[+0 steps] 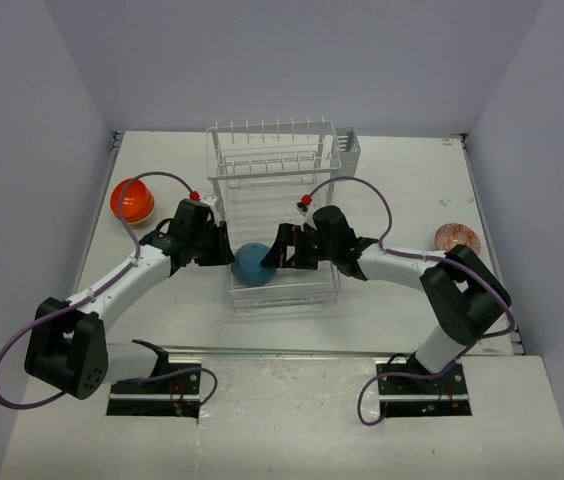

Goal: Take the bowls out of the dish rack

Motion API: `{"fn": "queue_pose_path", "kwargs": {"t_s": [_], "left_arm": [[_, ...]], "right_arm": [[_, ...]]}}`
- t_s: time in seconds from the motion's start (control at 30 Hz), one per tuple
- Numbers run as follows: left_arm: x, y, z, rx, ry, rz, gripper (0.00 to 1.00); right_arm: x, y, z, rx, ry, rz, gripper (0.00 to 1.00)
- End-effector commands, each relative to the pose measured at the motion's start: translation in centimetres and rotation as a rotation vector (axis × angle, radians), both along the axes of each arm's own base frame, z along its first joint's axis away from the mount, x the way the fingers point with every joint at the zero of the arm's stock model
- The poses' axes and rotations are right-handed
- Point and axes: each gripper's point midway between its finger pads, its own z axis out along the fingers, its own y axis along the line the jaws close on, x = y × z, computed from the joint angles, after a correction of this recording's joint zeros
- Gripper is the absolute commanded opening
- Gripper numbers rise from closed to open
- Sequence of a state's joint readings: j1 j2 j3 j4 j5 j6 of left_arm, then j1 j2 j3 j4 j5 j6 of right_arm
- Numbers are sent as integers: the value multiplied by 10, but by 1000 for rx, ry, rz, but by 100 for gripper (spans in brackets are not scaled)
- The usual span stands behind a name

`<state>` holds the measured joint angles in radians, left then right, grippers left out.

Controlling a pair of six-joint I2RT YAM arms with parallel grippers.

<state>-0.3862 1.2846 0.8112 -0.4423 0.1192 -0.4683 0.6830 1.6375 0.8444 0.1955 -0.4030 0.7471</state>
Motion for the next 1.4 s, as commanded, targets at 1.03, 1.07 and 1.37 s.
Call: {"fn": "queue_pose_path", "kwargs": {"t_s": [1.03, 1.07, 1.37], "left_arm": [[5, 2, 11, 5, -45, -14, 38], [5, 2, 11, 6, -44, -14, 38], [4, 2, 13, 7, -46, -18, 38]], "right_arm": [[-13, 21, 27, 282, -84, 88, 64], [-13, 21, 28, 287, -87, 90, 64], [-9, 32, 33, 348, -104, 123, 56]]}}
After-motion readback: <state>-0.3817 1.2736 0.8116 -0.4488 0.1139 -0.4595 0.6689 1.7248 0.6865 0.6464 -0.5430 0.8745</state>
